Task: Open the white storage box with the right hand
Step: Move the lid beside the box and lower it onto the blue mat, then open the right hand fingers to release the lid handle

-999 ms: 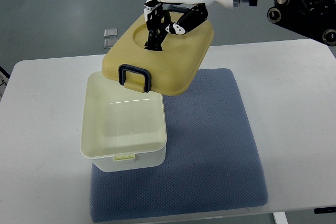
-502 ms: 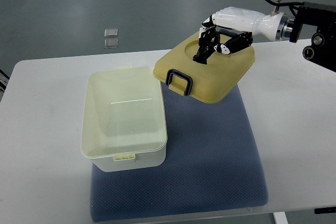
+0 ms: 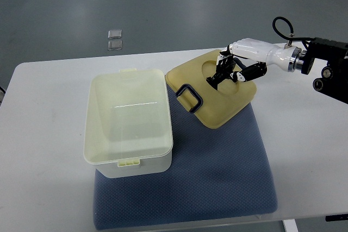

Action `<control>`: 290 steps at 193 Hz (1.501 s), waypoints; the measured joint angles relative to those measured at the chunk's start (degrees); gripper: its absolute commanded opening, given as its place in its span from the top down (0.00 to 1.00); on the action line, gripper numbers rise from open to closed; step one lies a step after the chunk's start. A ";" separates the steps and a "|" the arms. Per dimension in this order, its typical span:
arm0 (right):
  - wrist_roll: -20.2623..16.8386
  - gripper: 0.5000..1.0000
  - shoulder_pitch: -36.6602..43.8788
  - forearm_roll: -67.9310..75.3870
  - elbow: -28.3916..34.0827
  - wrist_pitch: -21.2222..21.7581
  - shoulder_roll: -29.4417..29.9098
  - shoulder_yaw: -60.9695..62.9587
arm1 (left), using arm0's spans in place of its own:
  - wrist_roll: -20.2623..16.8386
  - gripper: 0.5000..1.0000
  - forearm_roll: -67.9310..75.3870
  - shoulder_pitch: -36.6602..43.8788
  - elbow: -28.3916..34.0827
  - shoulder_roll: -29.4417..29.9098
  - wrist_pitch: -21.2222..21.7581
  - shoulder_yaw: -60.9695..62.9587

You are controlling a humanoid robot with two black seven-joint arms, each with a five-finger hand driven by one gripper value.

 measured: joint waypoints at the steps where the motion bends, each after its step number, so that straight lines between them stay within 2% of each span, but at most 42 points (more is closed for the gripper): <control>1: 0.00 1.00 -0.05 0.00 -0.05 0.00 0.00 0.00 | 0.00 0.00 0.00 0.00 0.00 0.00 0.00 0.00; 168: 0.00 1.00 -3.73 0.07 0.23 0.07 2.60 0.00 | 0.00 0.00 0.00 0.01 0.02 0.00 0.00 -0.01; 171: 0.00 0.99 -3.74 0.07 0.24 0.07 2.60 0.00 | 0.00 0.00 0.00 0.01 0.02 0.00 0.00 -0.02; 183: 0.00 0.80 -3.74 0.09 0.29 0.07 2.60 0.00 | 0.00 0.00 0.00 0.00 0.01 0.00 0.00 -0.01; 184: 0.00 0.75 -3.74 0.09 0.30 0.07 2.60 0.00 | 0.00 0.00 0.00 0.00 0.01 0.00 0.00 -0.01; 185: 0.00 0.75 -3.74 0.10 0.30 0.07 2.60 0.00 | 0.00 0.00 0.00 0.00 0.01 0.00 0.00 -0.01; 186: 0.00 0.69 -3.75 0.10 0.30 0.07 2.61 0.00 | 0.00 0.00 0.00 0.00 0.01 0.00 0.00 -0.01; 188: 0.00 0.69 -3.75 0.11 0.31 0.07 2.63 0.00 | 0.00 0.00 0.00 0.00 0.01 0.00 0.00 -0.01; 189: 0.00 0.62 -3.75 0.12 0.31 0.07 2.64 0.00 | 0.00 0.00 0.00 0.00 0.01 0.00 0.00 -0.01; 190: 0.00 0.62 -3.75 0.12 0.31 0.07 2.66 0.00 | 0.00 0.00 0.00 0.00 0.01 0.00 0.00 -0.01; 191: 0.00 0.55 -3.75 0.13 0.31 0.07 2.67 0.00 | 0.00 0.00 0.00 0.00 0.01 0.00 0.00 -0.01; 192: 0.00 0.55 -3.75 0.13 0.31 0.07 2.70 0.00 | 0.00 0.00 0.00 0.00 0.01 0.00 0.00 -0.01; 193: 0.00 0.48 -3.75 0.13 0.31 0.07 2.72 0.00 | 0.00 0.00 0.00 0.00 0.01 0.00 0.00 -0.01; 194: 0.00 0.48 -3.76 0.14 0.31 0.07 2.74 0.01 | 0.00 0.00 0.00 0.00 0.01 0.00 0.00 -0.01; 195: 0.00 0.43 -3.76 0.14 0.31 0.07 2.77 0.01 | 0.00 0.00 0.00 0.00 0.01 0.00 0.00 -0.01; 199: 0.00 0.35 -3.78 0.15 0.33 0.07 2.89 0.03 | 0.00 0.00 0.00 0.00 0.01 0.00 0.00 -0.01; 203: 0.00 0.32 -3.81 0.16 0.33 0.07 3.01 0.04 | 0.00 0.00 0.00 0.00 0.01 0.00 0.00 -0.01; 242: 0.00 0.26 -4.18 0.27 0.35 0.17 3.61 0.09 | 0.00 0.00 0.00 0.00 0.01 0.00 0.00 -0.01; 249: 0.00 0.21 -4.26 0.36 0.35 0.23 3.65 0.09 | 0.00 0.00 0.00 -0.01 0.01 0.00 0.00 -0.01; 290: 0.00 0.18 -4.36 3.22 0.50 0.49 3.53 0.31 | 0.00 0.00 0.00 0.01 0.01 0.00 0.00 -0.01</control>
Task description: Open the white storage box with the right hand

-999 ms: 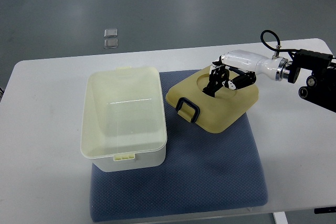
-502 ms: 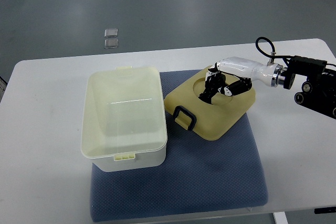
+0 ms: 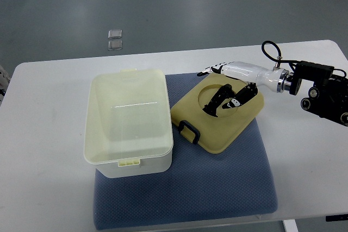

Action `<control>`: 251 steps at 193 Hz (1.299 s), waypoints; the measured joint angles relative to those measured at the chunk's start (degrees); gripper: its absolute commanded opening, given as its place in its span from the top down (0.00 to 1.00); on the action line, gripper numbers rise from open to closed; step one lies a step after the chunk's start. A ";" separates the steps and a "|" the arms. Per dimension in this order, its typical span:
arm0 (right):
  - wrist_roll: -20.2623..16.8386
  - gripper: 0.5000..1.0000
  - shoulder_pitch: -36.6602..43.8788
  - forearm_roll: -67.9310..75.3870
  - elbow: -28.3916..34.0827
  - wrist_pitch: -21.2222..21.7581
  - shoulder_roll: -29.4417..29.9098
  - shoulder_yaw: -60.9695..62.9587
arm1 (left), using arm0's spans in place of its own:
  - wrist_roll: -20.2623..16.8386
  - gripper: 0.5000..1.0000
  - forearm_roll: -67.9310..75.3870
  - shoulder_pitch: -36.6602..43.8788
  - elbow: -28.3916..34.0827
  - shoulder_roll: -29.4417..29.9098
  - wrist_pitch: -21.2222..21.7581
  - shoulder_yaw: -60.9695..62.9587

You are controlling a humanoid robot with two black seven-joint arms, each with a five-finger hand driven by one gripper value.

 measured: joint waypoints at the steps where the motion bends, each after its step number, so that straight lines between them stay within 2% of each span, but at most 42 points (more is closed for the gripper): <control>1: 0.00 0.18 0.00 0.09 0.00 0.01 -0.01 0.04 | 0.00 0.00 0.00 0.00 0.00 0.00 0.00 0.00; 36: 0.00 0.18 -0.01 5.91 0.01 1.68 -0.11 4.04 | 0.00 0.00 0.00 -0.02 -0.02 0.00 0.00 0.00; 80: 0.00 0.18 -1.31 25.78 -0.44 14.91 0.15 12.51 | 0.00 0.00 0.00 -0.01 -0.02 0.00 0.00 0.00; 106: 0.00 0.18 -2.75 37.28 -1.26 17.81 0.23 15.85 | 0.00 0.00 0.00 -0.01 -0.01 0.00 0.00 0.00; 135: 0.00 0.18 -5.05 50.45 -2.84 17.20 0.77 17.38 | 0.00 0.00 0.00 -0.01 0.00 0.00 0.00 0.00; 212: -0.56 0.18 -8.29 79.49 -7.43 9.46 4.04 17.66 | 0.00 0.00 0.00 -0.02 0.00 0.00 0.00 0.00; 243: -2.34 0.17 -8.32 84.39 -7.73 6.31 6.14 17.76 | 0.00 0.00 0.00 -0.02 0.00 0.00 0.00 0.00; 251: -2.34 0.14 -8.32 84.64 -8.00 5.75 6.70 17.83 | 0.00 0.00 0.00 0.00 0.00 0.00 0.00 0.01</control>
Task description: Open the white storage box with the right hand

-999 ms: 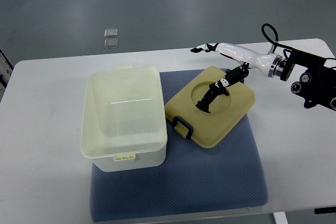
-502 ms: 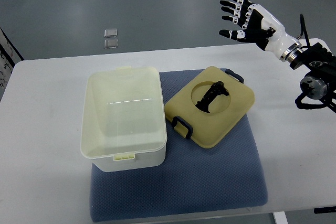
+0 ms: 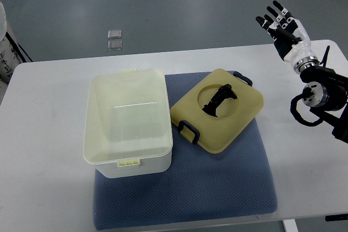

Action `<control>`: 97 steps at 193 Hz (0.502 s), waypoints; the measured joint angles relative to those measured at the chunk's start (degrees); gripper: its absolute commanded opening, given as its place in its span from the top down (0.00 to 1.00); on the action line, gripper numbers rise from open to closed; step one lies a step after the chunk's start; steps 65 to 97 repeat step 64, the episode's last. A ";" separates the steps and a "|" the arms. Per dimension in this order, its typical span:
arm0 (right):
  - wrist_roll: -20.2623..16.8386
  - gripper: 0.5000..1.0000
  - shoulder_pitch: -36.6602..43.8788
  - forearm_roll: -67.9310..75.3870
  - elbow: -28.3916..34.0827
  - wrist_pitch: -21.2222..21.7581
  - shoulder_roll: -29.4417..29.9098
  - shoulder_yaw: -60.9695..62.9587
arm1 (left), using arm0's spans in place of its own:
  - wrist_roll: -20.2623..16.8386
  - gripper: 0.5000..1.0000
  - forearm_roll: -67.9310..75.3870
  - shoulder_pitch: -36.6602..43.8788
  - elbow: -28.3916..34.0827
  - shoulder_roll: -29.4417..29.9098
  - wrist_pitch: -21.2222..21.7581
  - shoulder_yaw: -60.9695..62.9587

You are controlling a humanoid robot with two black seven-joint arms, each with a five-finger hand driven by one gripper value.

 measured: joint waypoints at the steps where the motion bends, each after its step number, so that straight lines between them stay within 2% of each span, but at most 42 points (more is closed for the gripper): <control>1: 0.02 0.14 0.00 0.02 -0.05 -0.07 0.07 0.00 | 0.00 0.00 0.00 0.00 0.00 0.00 0.00 0.00; 49: 0.55 0.14 -0.05 -0.47 -4.38 -1.52 2.47 0.06 | 0.00 0.00 0.00 -0.02 0.00 0.00 0.00 0.00; 97: 0.56 0.14 -0.11 -0.62 -4.80 -1.52 2.59 0.04 | 0.00 0.00 0.00 0.00 0.00 0.00 0.00 0.00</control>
